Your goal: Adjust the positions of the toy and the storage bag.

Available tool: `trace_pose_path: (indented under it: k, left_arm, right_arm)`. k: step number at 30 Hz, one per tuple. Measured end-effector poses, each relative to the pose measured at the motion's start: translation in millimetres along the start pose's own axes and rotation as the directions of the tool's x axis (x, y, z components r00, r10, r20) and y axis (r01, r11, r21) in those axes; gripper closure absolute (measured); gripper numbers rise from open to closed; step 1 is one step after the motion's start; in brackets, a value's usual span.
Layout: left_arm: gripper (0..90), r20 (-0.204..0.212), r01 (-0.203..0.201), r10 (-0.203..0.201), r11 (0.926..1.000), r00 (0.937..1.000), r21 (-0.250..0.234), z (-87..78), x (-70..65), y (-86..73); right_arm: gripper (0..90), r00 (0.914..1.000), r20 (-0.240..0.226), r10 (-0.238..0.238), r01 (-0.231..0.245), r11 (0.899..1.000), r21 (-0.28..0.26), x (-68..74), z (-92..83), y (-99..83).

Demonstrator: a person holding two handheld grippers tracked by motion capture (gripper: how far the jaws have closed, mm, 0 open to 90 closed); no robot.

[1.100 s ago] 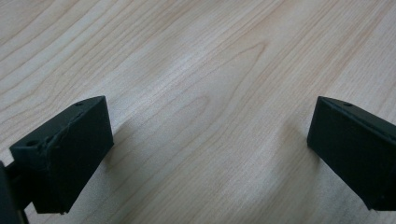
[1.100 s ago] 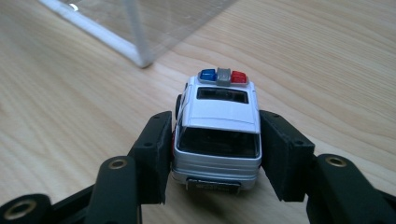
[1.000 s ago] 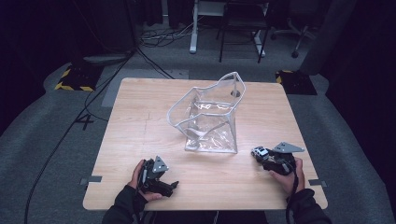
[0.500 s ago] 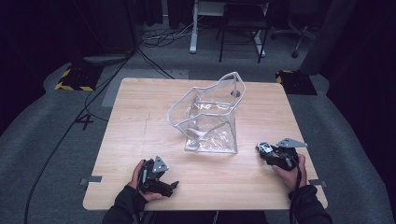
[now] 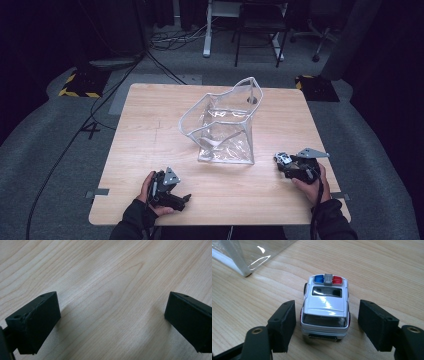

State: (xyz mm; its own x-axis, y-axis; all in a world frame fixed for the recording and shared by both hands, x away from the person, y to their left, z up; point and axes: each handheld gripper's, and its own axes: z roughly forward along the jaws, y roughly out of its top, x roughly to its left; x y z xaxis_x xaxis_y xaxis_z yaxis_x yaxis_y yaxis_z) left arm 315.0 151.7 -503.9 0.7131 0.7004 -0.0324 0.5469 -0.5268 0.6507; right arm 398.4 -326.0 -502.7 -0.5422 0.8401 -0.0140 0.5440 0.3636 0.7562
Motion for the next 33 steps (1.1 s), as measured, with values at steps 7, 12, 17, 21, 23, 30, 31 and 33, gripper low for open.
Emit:
trace_pose_path:
  k: [7, 12, 17, 21, 23, 30, 31, 33]
  left_arm:
    - [0.5, -0.003, -0.004, 0.004, 1.0, 1.0, 0.002, -0.7, 0.0, -0.3]
    - [0.2, -0.001, -0.007, 0.007, 1.0, 1.0, 0.005, -0.8, 0.0, -0.5]
    - [0.2, 0.0, -0.008, 0.008, 1.0, 1.0, 0.002, -0.4, 0.2, -0.3]
    - [0.3, -0.003, -0.006, 0.006, 1.0, 1.0, 0.005, -0.9, 0.0, -0.5]
    - [0.4, -0.017, 0.001, -0.001, 1.0, 0.9999, 0.003, -1.6, -0.8, -0.9]
    - [0.4, -0.011, 0.014, -0.014, 0.9999, 0.9998, 0.007, -1.8, -0.9, -1.4]
    - [0.5, -0.005, -0.002, 0.002, 1.0, 1.0, -0.002, -1.3, 0.2, -1.6]
    - [0.6, -0.002, -0.009, 0.009, 1.0, 1.0, -0.002, -1.6, 0.7, -1.9]
  right_arm:
    - [29.1, 1.0, -0.009, -0.001, 0.001, 1.0, 0.002, -0.1, 0.6, 0.6]
    - [31.8, 0.9999, -0.011, -0.006, 0.006, 1.0, 0.001, -1.4, 1.3, 1.3]
    - [46.8, 0.9997, -0.022, -0.01, 0.009, 1.0, -0.018, -1.9, -0.1, 0.5]
    - [47.3, 0.9996, -0.026, -0.008, 0.007, 1.0, -0.019, -2.0, 0.3, 1.0]
    - [47.4, 0.9995, -0.026, -0.017, 0.016, 1.0, -0.02, -2.4, 1.2, 1.6]
    - [47.5, 0.9995, -0.03, -0.013, 0.013, 1.0, -0.021, -2.3, 1.6, 2.0]
    - [47.5, 0.9994, -0.034, -0.012, 0.011, 1.0, -0.018, -2.4, 1.5, 2.3]
    - [47.5, 0.9993, -0.035, -0.01, 0.01, 1.0, -0.018, -2.4, 1.5, 2.4]
